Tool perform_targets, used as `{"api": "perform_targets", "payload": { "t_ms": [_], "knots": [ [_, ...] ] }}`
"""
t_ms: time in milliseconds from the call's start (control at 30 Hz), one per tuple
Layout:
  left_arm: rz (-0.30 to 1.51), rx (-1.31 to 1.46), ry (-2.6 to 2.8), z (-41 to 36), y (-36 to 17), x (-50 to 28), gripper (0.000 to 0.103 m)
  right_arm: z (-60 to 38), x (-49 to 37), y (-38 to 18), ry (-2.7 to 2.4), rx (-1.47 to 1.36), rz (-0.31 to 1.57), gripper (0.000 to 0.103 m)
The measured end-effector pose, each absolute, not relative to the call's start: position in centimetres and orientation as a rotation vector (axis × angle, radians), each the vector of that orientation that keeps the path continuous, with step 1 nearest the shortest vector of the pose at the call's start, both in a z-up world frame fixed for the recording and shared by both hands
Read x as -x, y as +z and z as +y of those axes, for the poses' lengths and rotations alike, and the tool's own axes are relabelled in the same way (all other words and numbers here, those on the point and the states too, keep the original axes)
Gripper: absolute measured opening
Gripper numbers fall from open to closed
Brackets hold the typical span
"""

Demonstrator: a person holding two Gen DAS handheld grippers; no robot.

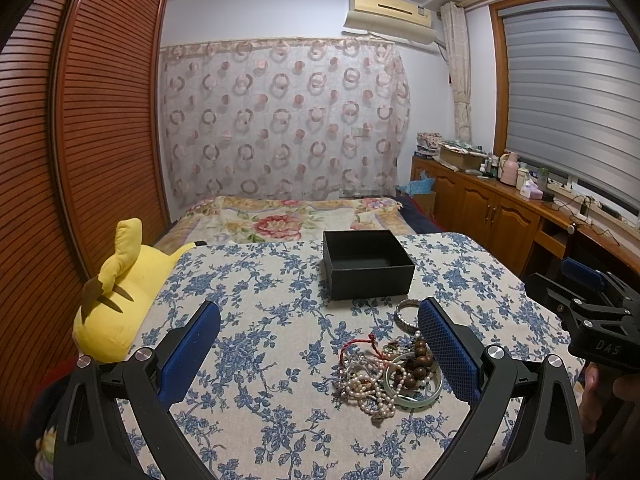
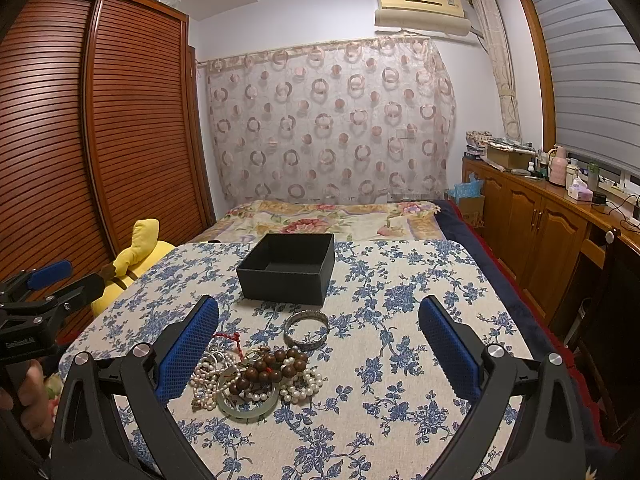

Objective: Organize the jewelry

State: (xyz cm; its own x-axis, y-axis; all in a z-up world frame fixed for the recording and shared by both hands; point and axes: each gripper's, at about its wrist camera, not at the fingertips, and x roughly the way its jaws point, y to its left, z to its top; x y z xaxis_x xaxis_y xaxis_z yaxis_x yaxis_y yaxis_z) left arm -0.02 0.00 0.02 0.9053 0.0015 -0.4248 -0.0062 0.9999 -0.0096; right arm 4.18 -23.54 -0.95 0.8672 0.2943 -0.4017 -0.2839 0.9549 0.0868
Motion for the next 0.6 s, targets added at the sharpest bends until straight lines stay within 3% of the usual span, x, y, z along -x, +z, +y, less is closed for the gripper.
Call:
{"api": "perform_targets", "payload": {
  "t_ms": [600],
  "knots": [
    [0.438,0.011,0.004,0.02,-0.04,0.04,0.096,-23.49,-4.16,-0.89,0.303,-0.024,0.424,0.101]
  ]
}}
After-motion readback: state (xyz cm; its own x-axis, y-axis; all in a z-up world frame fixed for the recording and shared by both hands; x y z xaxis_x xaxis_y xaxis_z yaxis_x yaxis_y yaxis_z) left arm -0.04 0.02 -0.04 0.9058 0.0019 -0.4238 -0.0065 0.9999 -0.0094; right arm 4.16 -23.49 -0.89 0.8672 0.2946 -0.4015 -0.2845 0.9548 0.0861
